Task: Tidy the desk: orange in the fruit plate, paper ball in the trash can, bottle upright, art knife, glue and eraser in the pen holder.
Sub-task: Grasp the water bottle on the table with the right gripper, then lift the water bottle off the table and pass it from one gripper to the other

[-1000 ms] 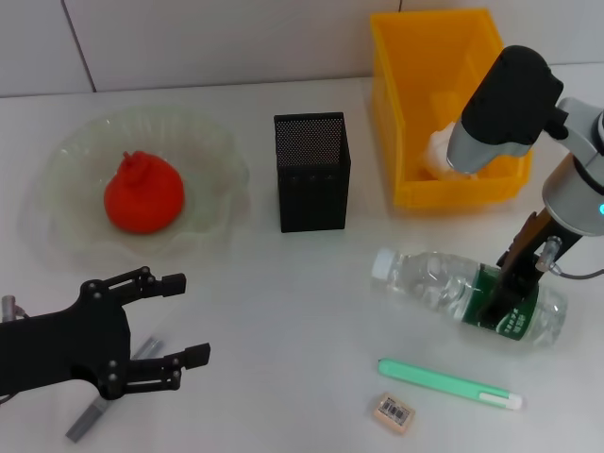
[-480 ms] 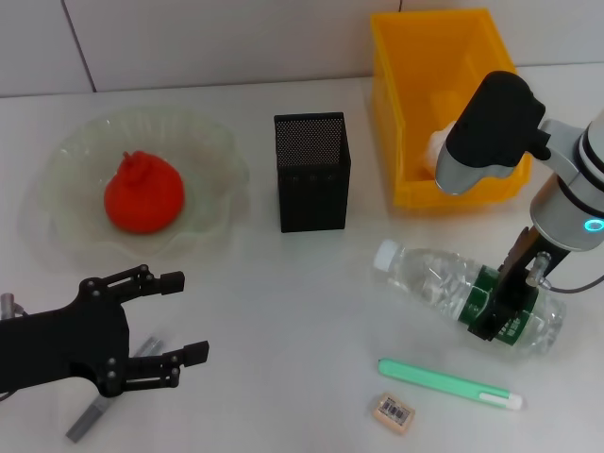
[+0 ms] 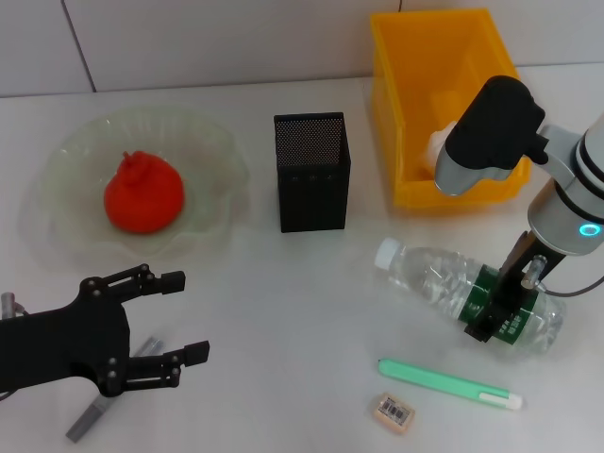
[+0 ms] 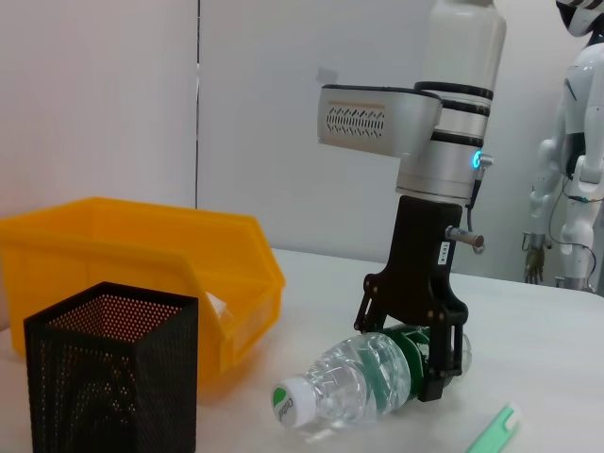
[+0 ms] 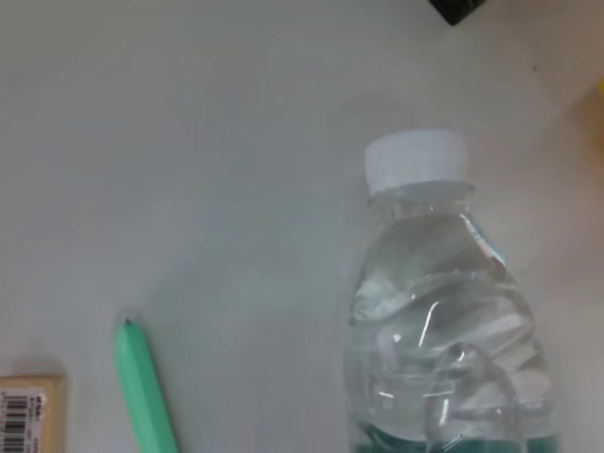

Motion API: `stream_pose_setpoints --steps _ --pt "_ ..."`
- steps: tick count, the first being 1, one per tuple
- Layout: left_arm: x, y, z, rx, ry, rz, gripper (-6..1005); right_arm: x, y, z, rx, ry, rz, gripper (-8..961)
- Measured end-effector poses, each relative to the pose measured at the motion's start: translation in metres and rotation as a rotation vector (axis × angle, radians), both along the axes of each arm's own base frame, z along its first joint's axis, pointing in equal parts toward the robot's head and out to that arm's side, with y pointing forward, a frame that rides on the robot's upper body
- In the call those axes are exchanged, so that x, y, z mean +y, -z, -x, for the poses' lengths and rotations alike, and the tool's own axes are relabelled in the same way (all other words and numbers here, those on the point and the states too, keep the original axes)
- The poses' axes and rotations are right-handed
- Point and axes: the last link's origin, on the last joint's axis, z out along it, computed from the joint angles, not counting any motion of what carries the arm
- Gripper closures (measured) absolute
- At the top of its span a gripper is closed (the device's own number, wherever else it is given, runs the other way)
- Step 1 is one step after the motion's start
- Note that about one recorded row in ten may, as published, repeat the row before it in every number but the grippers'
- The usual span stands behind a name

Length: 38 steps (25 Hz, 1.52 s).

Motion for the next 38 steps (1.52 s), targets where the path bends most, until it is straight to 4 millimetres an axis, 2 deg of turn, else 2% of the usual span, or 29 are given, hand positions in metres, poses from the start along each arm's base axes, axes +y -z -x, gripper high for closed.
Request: stream_pose_setpoints --steps 22,30,38 --pt "-0.0023 0.0002 0.0017 0.002 -0.002 0.004 138 -0.0011 0.0038 -0.0010 0.000 0.006 -0.003 137" --pt "-0.0031 0.0000 0.0019 0.001 -0.001 0.005 138 -0.0024 0.0063 -0.0034 -0.006 0.017 0.012 183" --pt "-0.0037 -0.0010 0.0024 -0.003 -0.003 0.001 138 -0.0088 0.0034 -0.0022 0.107 -0.004 -0.022 184"
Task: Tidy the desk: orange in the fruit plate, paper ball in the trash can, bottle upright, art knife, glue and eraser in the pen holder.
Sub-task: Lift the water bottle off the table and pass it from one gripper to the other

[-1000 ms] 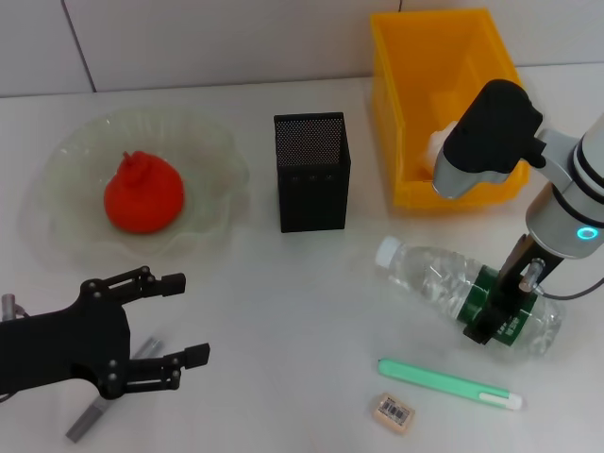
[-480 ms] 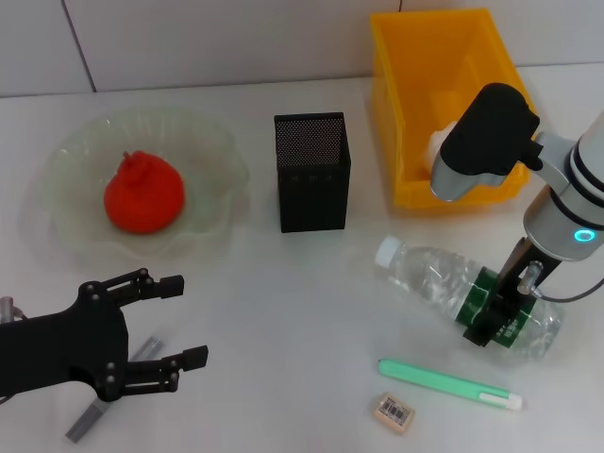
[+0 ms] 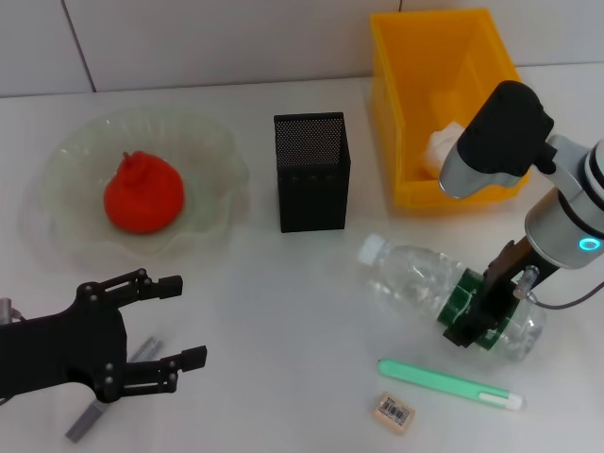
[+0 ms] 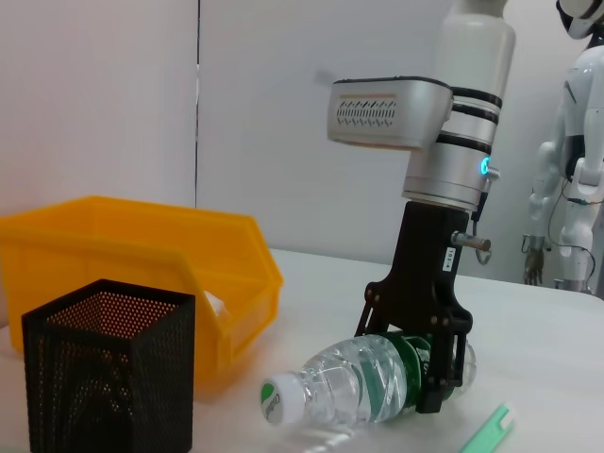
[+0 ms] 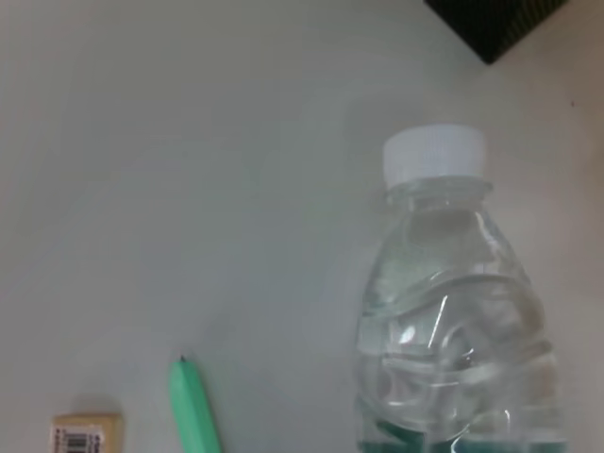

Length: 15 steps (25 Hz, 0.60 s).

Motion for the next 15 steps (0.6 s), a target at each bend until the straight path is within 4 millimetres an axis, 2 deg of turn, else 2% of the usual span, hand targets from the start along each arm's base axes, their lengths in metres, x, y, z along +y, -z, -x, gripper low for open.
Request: stream_pose_setpoints --steps 5,6,10,11,12,15 --pt "-0.001 0.000 0.000 -0.008 -0.005 -0.010 137 -0.015 -0.002 0.002 0.140 -0.071 -0.019 184" --pt "0.001 -0.003 0.001 -0.021 -0.012 -0.039 138 -0.023 -0.008 0.001 0.214 -0.105 -0.043 184" --pt "0.002 -0.007 0.001 -0.051 -0.022 -0.088 139 -0.030 -0.020 -0.002 0.328 -0.141 -0.099 184" --pt "0.003 -0.012 0.001 -0.093 -0.038 -0.127 140 -0.034 -0.028 -0.005 0.427 -0.161 -0.140 184" --pt "0.003 -0.012 0.001 -0.093 -0.038 -0.127 140 -0.034 -0.028 -0.005 0.427 -0.161 -0.140 184" --pt "0.003 -0.017 0.000 -0.163 -0.067 -0.166 141 -0.041 -0.038 -0.015 0.585 -0.215 -0.190 184"
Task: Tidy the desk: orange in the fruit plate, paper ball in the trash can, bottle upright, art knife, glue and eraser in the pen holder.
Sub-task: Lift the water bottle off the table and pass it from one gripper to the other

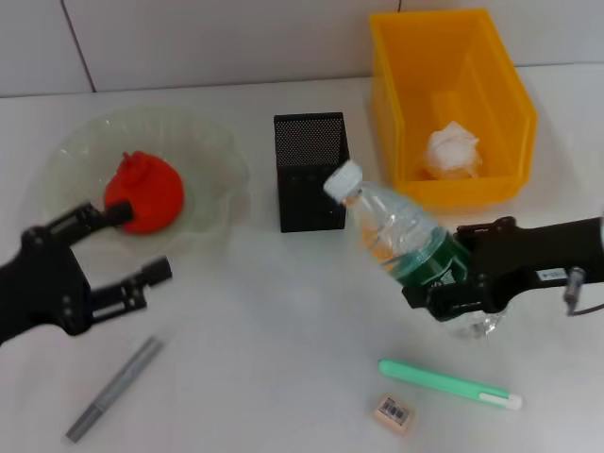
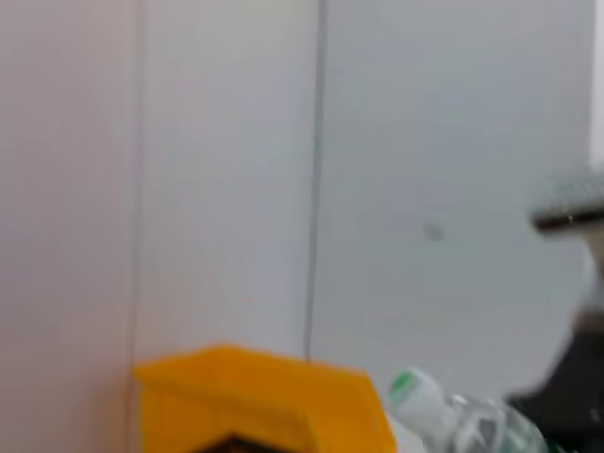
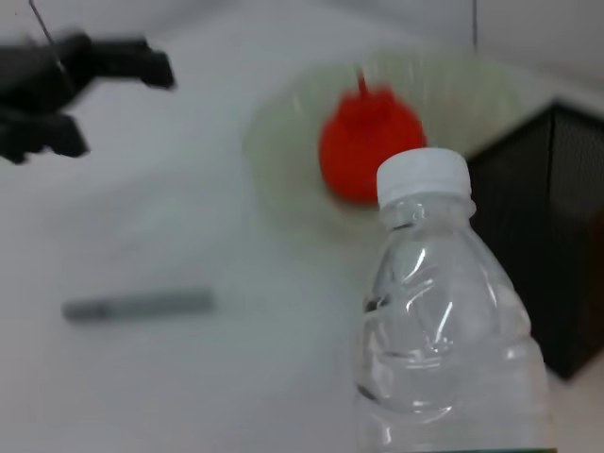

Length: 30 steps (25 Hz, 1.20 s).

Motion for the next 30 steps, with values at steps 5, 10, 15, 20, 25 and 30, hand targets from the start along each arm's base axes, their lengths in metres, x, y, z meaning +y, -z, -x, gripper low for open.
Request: stream_pose_setpoints --steps 5,10,15,20,25,30 --pt "-0.001 -0.010 -0.007 -0.262 -0.065 -0.082 143 -0.007 -0.008 -0.020 0.236 -0.080 -0.086 184" --pt "0.004 -0.004 -0.022 -0.442 -0.111 -0.010 145 -0.010 0.000 -0.025 0.398 -0.206 -0.105 185" --pt "0.010 0.006 -0.038 -0.491 -0.098 0.086 147 -0.006 0.011 -0.018 0.468 -0.264 -0.081 185" --pt "0.010 0.011 -0.048 -0.480 -0.058 0.137 149 -0.003 0.017 -0.011 0.481 -0.314 -0.063 185" --pt "0.012 0.018 -0.054 -0.431 -0.019 0.183 151 0.005 0.030 0.000 0.503 -0.342 -0.012 183" --pt "0.015 0.022 -0.058 -0.412 -0.010 0.192 153 0.009 0.041 0.011 0.511 -0.384 0.033 178"
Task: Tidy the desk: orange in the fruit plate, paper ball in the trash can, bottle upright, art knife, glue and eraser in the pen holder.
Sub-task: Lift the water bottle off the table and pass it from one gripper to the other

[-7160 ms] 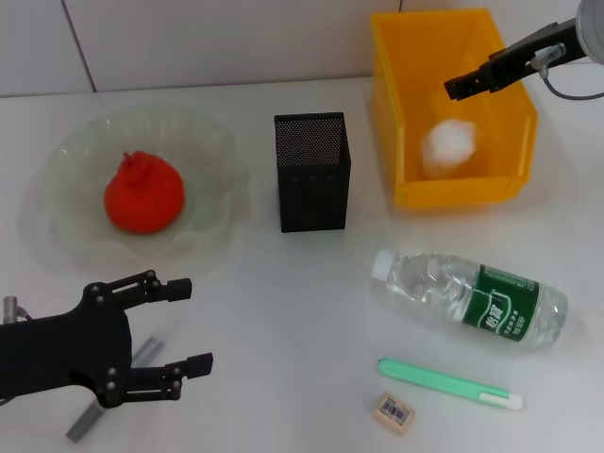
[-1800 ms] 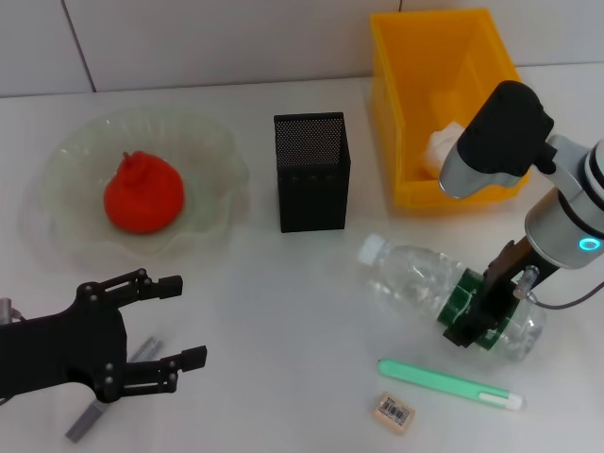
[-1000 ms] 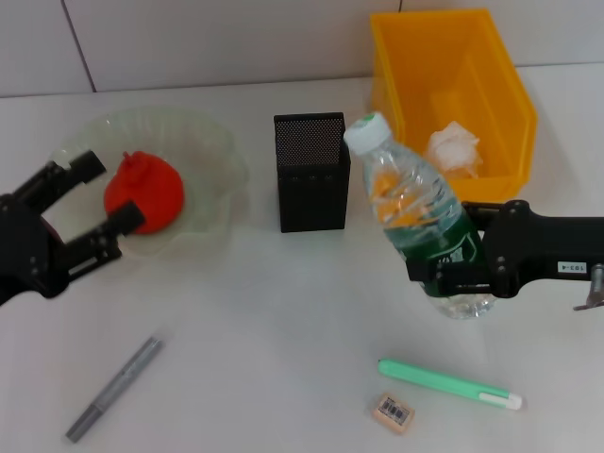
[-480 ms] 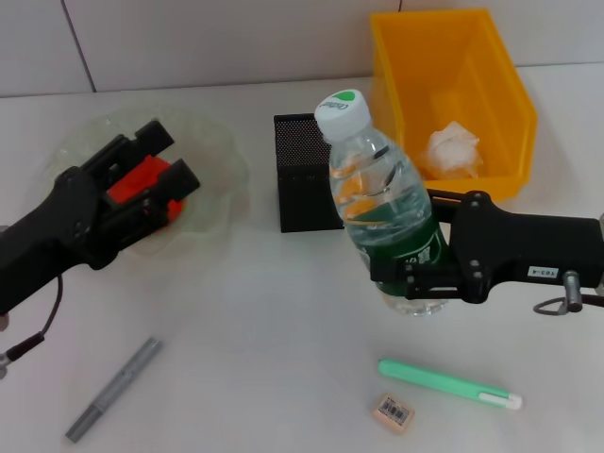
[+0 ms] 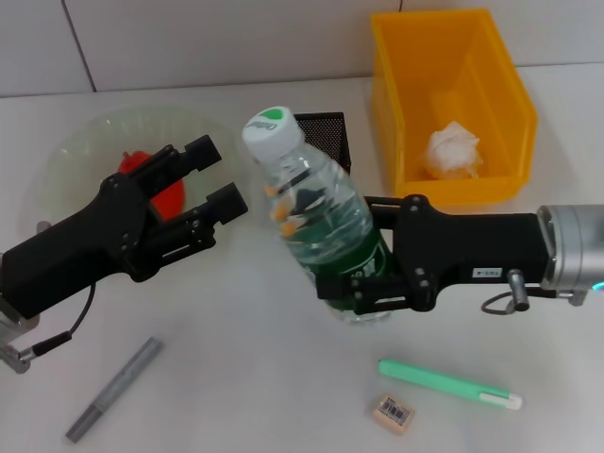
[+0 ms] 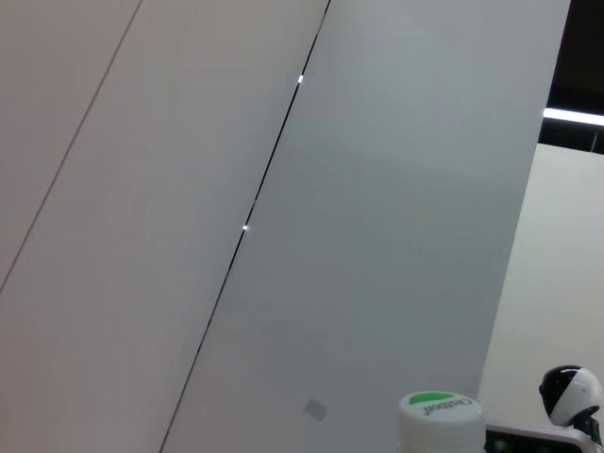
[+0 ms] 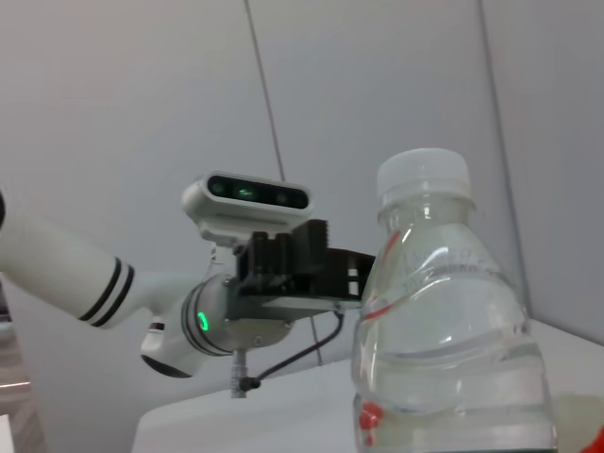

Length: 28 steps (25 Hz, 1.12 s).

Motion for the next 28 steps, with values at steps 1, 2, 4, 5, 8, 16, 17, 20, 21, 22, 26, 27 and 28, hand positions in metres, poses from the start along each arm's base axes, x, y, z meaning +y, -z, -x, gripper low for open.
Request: stream_pose_setpoints --steps 1,2,4,5,8,16,17,20,21,22,26,27,28 --pt "0.000 0.000 0.000 0.000 0.000 0.000 154 0.001 0.001 0.002 0.000 -0.006 0.005 177" --pt "0.000 0.000 0.000 0.000 0.000 0.000 154 0.002 0.003 0.003 0.002 -0.010 0.011 176" --pt "0.001 0.001 -0.001 0.004 0.001 -0.004 155 0.003 0.007 0.006 0.004 -0.018 0.026 174" --pt "0.001 0.001 -0.001 0.003 0.004 -0.009 155 0.003 0.009 0.008 0.005 -0.021 0.034 173" --pt "0.001 0.001 -0.002 0.000 0.009 -0.013 156 0.004 0.015 0.010 0.003 -0.030 0.054 170" --pt "0.003 0.005 -0.008 -0.002 0.030 0.012 159 0.005 0.027 0.017 0.007 -0.050 0.091 162" --pt "0.003 0.005 -0.008 -0.002 0.030 0.012 160 0.005 0.027 0.017 0.008 -0.050 0.090 161" --pt "0.003 0.006 -0.009 -0.002 0.031 0.016 161 0.005 0.027 0.018 0.010 -0.051 0.090 158" --pt "0.003 0.005 -0.009 -0.005 0.029 0.015 161 0.005 0.027 0.018 0.010 -0.051 0.090 157" --pt "0.003 0.005 -0.009 -0.005 0.029 0.015 162 0.005 0.027 0.018 0.010 -0.051 0.090 156" --pt "0.004 0.005 -0.009 -0.002 0.031 0.006 181 0.005 0.027 0.018 0.009 -0.053 0.091 153" --pt "0.004 0.005 -0.009 -0.001 0.033 0.003 199 0.005 0.027 0.018 0.009 -0.053 0.091 152" --pt "0.004 0.005 -0.009 0.001 0.034 -0.001 218 0.005 0.028 0.019 0.008 -0.056 0.093 151"
